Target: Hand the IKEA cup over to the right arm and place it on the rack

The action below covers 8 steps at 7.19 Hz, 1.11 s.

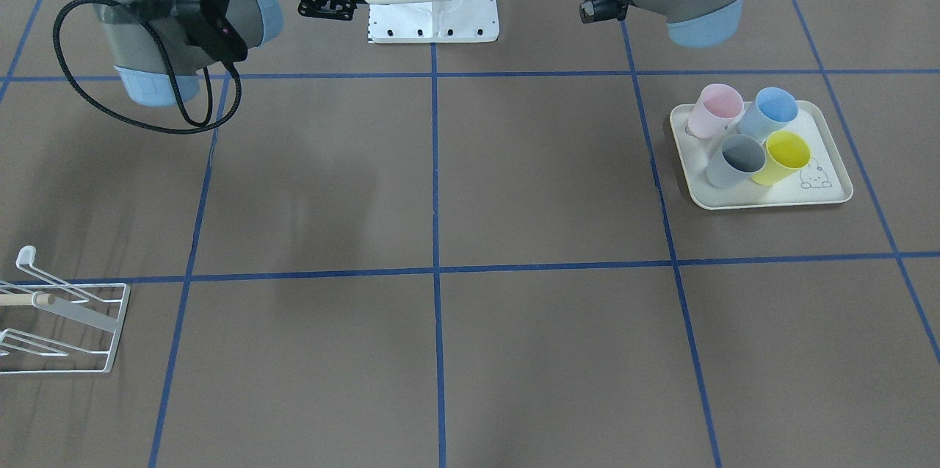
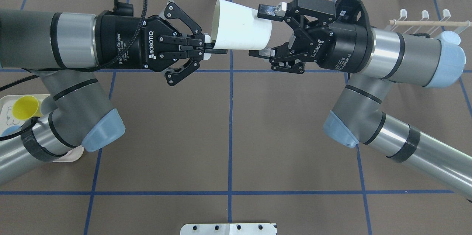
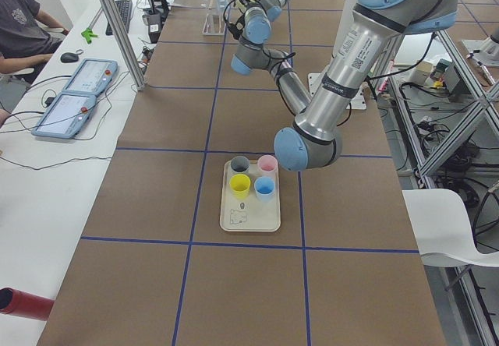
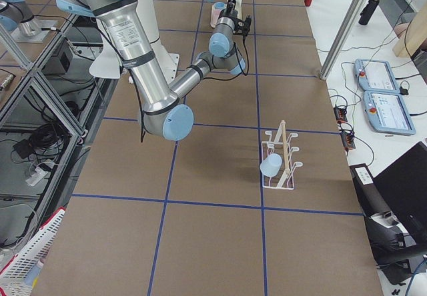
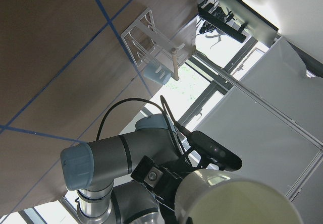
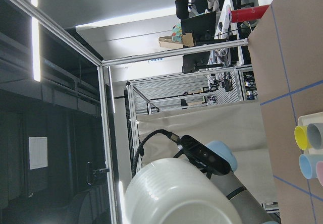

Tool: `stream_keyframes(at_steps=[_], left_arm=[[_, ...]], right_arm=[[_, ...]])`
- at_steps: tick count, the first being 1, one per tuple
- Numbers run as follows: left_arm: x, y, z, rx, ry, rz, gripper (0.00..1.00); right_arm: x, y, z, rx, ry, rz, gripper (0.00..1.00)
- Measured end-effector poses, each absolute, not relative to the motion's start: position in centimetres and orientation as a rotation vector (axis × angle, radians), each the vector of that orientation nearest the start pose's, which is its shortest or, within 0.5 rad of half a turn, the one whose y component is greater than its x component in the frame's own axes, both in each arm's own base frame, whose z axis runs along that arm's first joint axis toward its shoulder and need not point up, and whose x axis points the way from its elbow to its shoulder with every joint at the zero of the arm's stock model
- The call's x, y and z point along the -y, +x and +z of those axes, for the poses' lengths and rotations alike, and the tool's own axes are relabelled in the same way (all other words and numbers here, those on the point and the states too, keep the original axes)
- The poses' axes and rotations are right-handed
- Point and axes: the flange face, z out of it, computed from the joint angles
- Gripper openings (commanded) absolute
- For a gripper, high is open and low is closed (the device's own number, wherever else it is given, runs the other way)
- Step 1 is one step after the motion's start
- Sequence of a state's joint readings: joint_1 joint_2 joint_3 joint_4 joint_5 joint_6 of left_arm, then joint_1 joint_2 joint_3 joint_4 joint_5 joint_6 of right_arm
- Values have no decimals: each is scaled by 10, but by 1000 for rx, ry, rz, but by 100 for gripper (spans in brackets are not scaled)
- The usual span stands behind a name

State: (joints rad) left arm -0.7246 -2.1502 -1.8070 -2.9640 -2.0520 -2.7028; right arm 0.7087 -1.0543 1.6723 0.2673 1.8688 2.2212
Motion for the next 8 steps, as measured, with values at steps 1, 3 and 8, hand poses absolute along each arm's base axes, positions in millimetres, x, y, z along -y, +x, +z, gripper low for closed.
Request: stream_keyframes(at_steps=[1,3,8], left_arm=[[404,326,100,-2068,-713,-551,0],[403,326,99,-2071,-726,-549,0],[400,328,100,-2070,-735,-545,0]], right_arm=[[413,-321,168,2423,-57,261,89],[414,-321,170,2437,-52,265,89],[412,-323,175,2453,-54,254,89]])
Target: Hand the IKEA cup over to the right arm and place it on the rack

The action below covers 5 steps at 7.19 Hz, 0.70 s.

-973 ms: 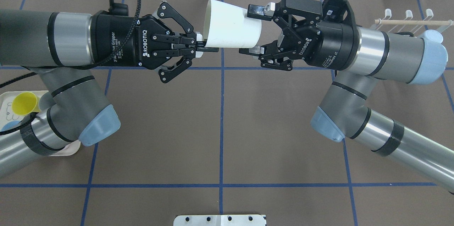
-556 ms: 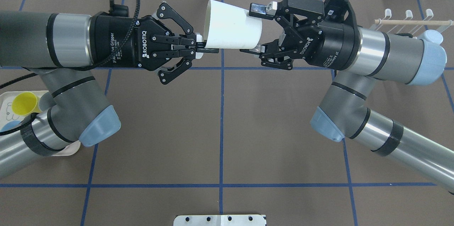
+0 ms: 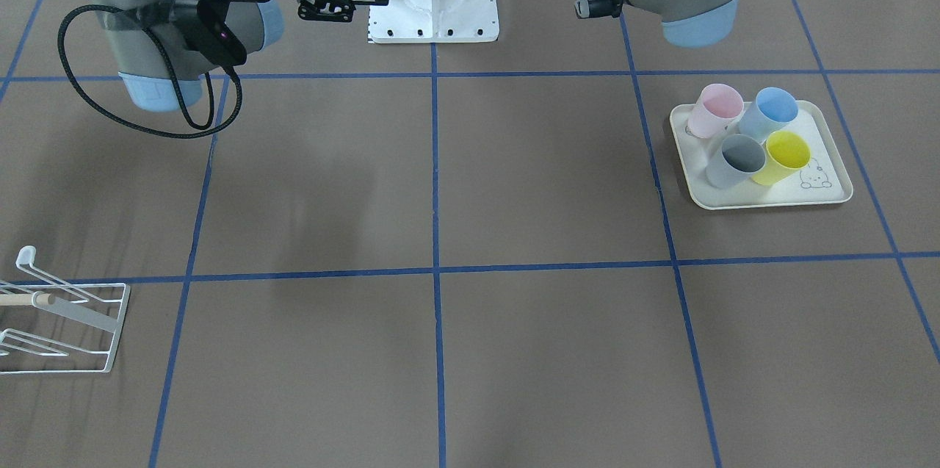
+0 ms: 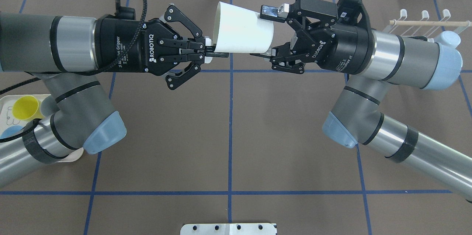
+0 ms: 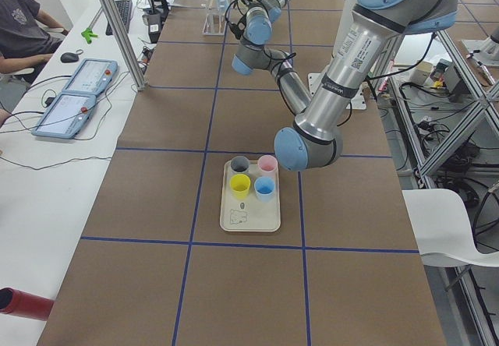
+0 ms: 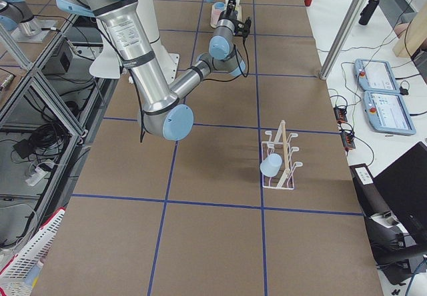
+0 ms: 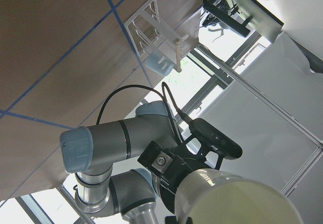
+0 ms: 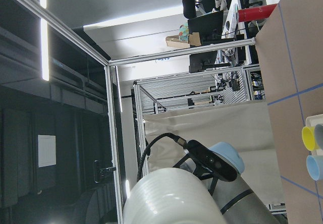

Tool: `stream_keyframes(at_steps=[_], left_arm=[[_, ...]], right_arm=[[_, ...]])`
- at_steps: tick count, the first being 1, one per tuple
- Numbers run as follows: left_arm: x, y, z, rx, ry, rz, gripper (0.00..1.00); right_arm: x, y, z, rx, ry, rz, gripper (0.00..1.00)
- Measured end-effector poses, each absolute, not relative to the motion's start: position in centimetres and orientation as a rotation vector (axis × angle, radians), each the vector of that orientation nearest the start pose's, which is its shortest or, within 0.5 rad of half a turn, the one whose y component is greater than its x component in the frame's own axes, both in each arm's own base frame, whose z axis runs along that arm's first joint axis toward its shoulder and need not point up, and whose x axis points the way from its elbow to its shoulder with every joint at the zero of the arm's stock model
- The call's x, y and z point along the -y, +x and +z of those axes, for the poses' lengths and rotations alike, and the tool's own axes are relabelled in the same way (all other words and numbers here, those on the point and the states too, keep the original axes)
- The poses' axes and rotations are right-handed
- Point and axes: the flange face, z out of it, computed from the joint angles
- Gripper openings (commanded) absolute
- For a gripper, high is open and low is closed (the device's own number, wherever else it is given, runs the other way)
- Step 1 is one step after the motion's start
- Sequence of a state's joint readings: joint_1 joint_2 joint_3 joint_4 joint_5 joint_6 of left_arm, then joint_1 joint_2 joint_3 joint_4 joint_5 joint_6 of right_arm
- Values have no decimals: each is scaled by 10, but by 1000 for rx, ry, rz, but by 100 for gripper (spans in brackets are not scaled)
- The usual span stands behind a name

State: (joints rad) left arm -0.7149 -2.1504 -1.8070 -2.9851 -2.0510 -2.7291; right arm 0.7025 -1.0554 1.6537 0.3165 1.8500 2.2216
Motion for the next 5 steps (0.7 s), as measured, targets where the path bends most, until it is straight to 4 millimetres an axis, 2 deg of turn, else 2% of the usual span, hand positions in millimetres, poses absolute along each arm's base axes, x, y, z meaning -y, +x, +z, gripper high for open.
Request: stream_keyframes(at_steps=[1,2,3,5], left_arm=[[400,328,100,-2070,-735,-545,0],[401,328,100,-2071,-734,-546,0],[401,328,99,-2072,-734,-548,0],[401,328,99,-2074,-733,-549,0]], right_arm=[[411,-323,175,2458,-54,249,84],[411,-322,176,2461,-54,247,72],[410,-322,177,2462,-55,245,66],[410,-322,177,2464,-55,244,45]])
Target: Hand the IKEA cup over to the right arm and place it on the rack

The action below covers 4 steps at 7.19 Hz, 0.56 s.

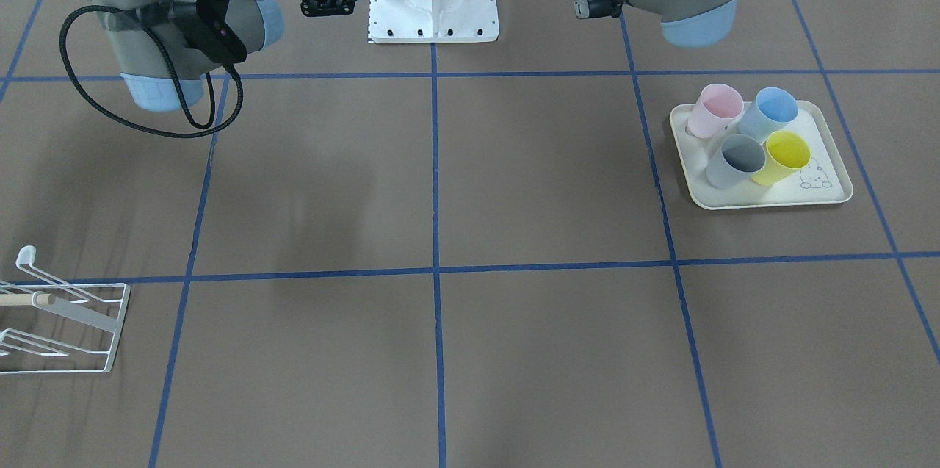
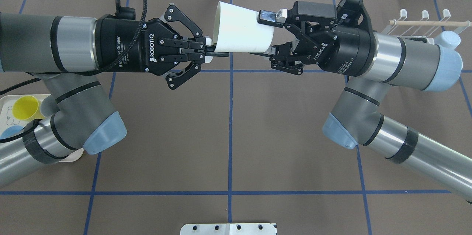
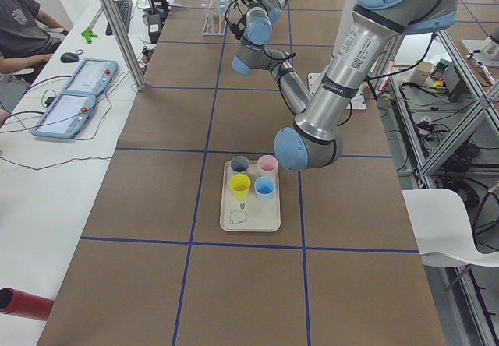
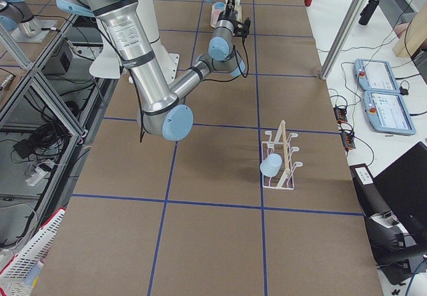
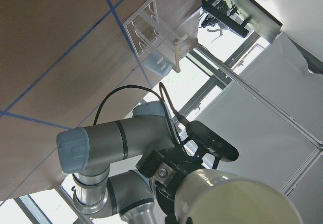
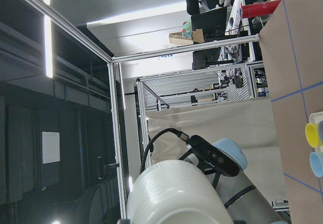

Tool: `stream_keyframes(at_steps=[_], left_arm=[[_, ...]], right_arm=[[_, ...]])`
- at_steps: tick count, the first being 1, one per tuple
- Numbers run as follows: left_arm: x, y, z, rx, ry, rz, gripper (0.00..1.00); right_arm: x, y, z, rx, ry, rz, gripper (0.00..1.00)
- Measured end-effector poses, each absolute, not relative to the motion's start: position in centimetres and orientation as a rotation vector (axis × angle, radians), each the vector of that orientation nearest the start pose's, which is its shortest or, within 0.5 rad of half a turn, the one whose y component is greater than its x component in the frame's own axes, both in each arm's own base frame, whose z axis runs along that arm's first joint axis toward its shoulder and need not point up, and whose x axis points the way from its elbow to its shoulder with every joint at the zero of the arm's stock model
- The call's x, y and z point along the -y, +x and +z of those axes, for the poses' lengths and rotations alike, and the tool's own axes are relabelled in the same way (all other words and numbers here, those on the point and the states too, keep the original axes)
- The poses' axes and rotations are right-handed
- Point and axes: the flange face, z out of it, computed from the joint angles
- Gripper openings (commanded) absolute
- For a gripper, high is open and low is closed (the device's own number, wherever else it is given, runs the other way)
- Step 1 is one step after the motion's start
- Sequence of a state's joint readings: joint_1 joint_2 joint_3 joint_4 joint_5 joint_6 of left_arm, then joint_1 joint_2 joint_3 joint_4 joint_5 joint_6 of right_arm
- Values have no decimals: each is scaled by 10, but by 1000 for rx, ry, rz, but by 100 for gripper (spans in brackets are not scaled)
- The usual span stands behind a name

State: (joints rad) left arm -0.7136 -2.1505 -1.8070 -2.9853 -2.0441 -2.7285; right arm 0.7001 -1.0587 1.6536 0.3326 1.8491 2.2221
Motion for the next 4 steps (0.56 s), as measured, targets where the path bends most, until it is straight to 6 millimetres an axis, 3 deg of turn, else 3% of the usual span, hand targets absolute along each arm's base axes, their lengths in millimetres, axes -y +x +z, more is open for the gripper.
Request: stream_keyframes(at_steps=[1,2,4], left_arm=[[401,328,99,-2075,-732,-549,40],[400,328,99,-2076,-731,-548,99],[399,326,98,-2080,-727,-544,100]], right_arm=[[410,-322,177,2464,-56,243,37],[410,-322,177,2464,-56,242,36],[409,-322,178,2465,-56,241,34]])
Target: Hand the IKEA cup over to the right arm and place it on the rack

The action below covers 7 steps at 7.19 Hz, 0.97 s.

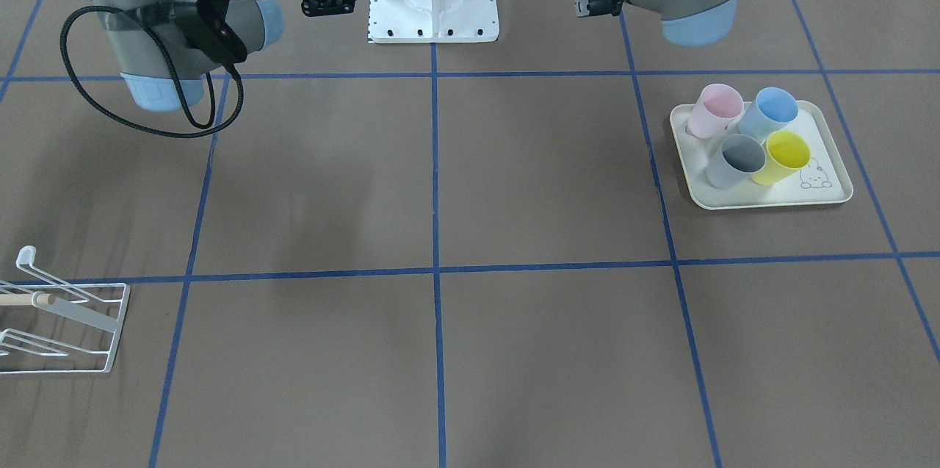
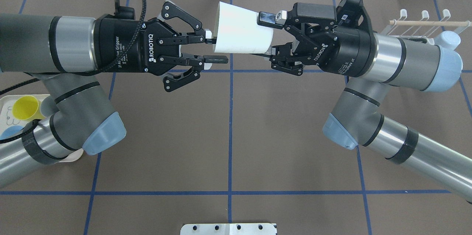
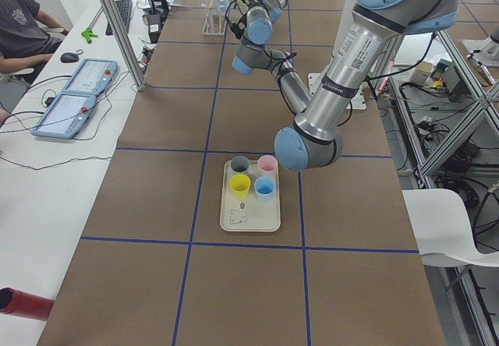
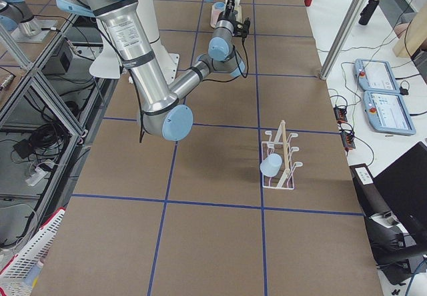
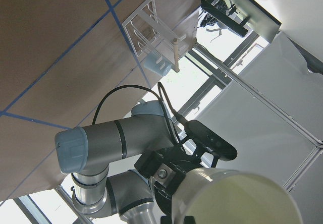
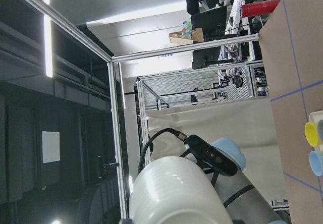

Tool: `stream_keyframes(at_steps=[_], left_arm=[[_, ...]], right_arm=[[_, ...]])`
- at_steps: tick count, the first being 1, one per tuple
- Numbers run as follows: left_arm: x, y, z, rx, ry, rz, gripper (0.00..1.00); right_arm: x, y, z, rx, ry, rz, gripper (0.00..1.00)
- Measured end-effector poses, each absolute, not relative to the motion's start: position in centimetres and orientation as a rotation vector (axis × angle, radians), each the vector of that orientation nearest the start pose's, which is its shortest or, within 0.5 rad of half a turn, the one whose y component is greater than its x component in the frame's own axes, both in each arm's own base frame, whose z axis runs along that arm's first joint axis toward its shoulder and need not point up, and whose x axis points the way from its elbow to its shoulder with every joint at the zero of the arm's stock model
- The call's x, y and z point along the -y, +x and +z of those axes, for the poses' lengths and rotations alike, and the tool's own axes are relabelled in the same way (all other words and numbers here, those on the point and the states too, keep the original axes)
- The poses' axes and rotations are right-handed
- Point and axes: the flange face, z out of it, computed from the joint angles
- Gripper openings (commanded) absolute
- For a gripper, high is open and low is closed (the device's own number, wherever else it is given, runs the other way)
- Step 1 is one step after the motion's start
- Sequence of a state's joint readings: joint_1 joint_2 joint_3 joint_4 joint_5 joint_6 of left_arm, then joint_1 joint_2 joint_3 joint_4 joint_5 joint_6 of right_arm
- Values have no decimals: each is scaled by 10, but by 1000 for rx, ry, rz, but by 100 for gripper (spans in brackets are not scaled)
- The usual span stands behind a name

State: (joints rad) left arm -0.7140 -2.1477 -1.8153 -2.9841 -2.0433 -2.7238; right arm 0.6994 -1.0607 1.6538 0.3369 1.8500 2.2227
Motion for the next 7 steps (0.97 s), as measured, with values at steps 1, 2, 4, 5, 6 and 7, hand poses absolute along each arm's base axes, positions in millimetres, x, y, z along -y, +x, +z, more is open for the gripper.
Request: stream_keyframes(at_steps=[1,2,4,5,6,7], left_arm=[[399,324,99,-2082,-722,-543,100],[401,321,100,-2084,-709,-546,100],[420,302,119,-2072,-634,-596,100],[433,289,134,-2042,-562,-619,100],[450,272,149,-1964,-472,-617,100],[467,255,159,-1869,-390,-608,100]], right_arm=[[409,-321,178,2468,-55,239,34],[408,-319,182,2473,-51,235,34],[412,-305,200,2471,-19,237,33],[425,-290,208,2426,33,224,33],[447,-272,219,2315,119,187,33],[466,-256,228,2190,196,158,33]])
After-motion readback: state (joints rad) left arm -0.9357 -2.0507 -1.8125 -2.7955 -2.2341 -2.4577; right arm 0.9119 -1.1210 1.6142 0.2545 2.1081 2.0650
